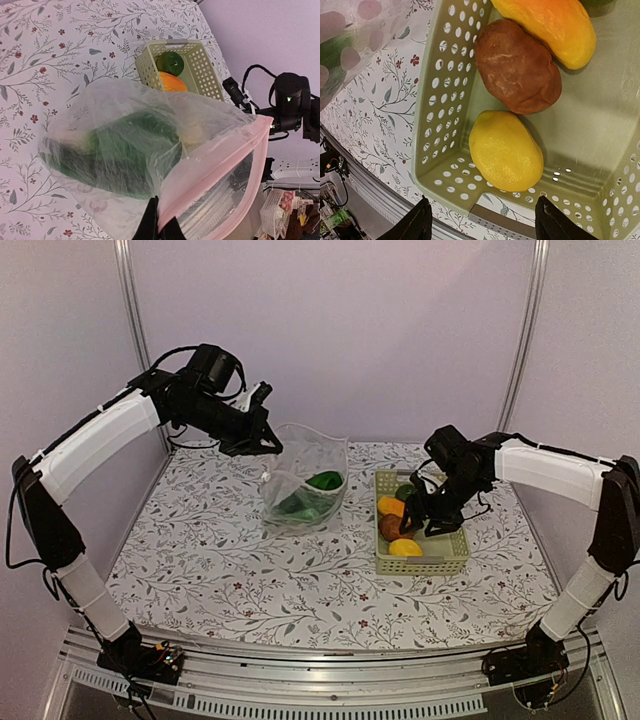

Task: Place the food in the zip-top bag and seal the zipper
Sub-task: Pick up the fake fruit from the bin, then place the fake fruit in the zipper food storage bag.

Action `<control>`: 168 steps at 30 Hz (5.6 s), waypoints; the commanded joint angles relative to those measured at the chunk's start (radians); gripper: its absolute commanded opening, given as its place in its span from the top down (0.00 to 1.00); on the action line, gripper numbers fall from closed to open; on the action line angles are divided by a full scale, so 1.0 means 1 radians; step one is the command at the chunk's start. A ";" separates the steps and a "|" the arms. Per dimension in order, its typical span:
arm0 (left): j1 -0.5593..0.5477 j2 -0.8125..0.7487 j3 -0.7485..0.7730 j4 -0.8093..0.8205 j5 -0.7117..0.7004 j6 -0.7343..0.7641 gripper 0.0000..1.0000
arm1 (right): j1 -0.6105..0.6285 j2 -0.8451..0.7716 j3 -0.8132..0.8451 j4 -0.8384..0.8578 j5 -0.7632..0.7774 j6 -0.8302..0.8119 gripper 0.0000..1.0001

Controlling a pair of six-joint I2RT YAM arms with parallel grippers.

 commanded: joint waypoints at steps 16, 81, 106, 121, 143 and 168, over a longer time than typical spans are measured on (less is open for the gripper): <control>0.007 -0.001 -0.007 0.007 -0.033 0.002 0.99 | -0.034 0.260 0.146 -0.105 -0.084 -0.146 0.25; 0.001 -0.060 -0.107 0.027 -0.125 0.032 0.98 | -0.185 0.526 0.631 -0.008 0.191 -0.100 0.33; 0.003 -0.003 -0.015 0.004 -0.118 0.030 0.98 | -0.174 0.672 0.650 0.005 0.273 -0.081 0.44; 0.001 0.030 0.006 0.040 -0.092 0.033 0.98 | -0.173 0.212 0.467 -0.036 0.257 -0.098 0.51; -0.034 0.026 0.048 0.047 -0.036 -0.018 0.98 | 0.238 0.143 0.775 0.248 -0.041 0.020 0.56; -0.065 0.070 0.168 0.016 -0.030 -0.046 0.98 | 0.333 0.288 0.868 0.041 0.105 -0.057 0.03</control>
